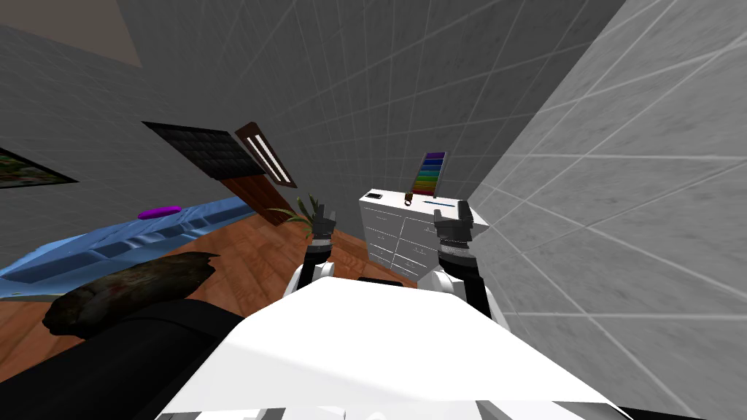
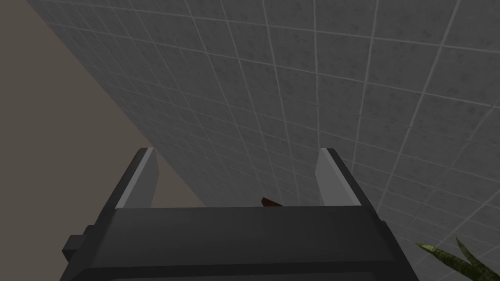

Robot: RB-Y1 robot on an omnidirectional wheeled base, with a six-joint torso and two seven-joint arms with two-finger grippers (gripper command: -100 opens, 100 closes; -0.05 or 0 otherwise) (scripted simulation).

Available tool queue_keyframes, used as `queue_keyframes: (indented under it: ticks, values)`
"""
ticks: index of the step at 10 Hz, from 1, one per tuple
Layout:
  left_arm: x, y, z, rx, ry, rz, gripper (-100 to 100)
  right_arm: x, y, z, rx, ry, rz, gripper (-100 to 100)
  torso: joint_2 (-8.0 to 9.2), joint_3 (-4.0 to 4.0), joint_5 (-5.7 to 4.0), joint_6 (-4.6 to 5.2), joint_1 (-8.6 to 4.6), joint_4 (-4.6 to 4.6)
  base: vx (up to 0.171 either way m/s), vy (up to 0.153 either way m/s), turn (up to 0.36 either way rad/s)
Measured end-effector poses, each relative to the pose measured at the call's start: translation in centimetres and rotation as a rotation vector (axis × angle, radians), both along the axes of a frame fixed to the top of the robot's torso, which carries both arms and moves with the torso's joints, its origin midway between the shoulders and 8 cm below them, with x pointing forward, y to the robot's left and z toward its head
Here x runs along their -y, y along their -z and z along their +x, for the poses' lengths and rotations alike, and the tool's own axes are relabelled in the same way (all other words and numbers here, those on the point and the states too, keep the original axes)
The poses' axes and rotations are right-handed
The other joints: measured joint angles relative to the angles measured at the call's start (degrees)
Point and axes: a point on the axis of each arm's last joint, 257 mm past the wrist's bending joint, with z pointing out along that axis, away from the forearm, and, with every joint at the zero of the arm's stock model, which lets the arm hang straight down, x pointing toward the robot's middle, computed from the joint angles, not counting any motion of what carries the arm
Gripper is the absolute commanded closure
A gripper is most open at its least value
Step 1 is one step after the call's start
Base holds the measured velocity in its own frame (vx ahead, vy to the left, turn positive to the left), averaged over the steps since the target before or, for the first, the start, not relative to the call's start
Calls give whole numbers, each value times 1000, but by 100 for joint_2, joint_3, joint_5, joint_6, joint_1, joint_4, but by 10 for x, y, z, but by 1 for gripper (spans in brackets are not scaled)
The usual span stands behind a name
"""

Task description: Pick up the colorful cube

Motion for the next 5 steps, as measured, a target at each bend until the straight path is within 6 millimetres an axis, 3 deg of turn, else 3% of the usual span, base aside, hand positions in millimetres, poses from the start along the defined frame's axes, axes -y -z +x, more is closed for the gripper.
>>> queue_keyframes:
  ticks: [5]
  values:
    - [0,0,0,0,0,0,0,12,18,11,-82,52,-171,-100,-15,-9,9,0,40,-3,31,98,-67]
